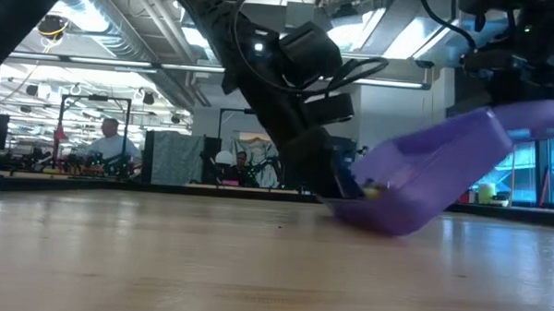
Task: Pick & place school supplies into a supply box
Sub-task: Close the supply box
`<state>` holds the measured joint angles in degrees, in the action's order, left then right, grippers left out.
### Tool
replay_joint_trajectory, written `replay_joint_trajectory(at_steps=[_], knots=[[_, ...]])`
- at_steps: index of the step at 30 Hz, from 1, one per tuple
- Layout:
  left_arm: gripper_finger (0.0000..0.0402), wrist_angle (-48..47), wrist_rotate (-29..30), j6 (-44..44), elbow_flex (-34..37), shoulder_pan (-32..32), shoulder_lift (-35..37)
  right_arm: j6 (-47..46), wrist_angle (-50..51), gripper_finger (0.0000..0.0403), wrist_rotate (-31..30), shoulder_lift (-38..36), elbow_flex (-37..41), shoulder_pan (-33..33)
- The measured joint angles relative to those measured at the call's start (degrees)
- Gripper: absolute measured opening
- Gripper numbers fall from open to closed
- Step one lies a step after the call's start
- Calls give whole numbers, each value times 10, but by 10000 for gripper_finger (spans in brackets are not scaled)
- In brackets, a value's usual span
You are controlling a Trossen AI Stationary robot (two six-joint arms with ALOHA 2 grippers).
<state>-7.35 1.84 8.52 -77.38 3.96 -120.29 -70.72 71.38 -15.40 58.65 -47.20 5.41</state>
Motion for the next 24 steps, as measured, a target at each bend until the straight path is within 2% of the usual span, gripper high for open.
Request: replay_joint_trajectory(at_steps=[9,15,24], knots=[[157,7,7,8,0,0,5,6,-15,176,0,24,0,0],[157,5,6,8,0,0,5,-27,50,176,50,24,1,0],[157,8,6,13,0,0,5,-69,10,176,61,-22,59,1]])
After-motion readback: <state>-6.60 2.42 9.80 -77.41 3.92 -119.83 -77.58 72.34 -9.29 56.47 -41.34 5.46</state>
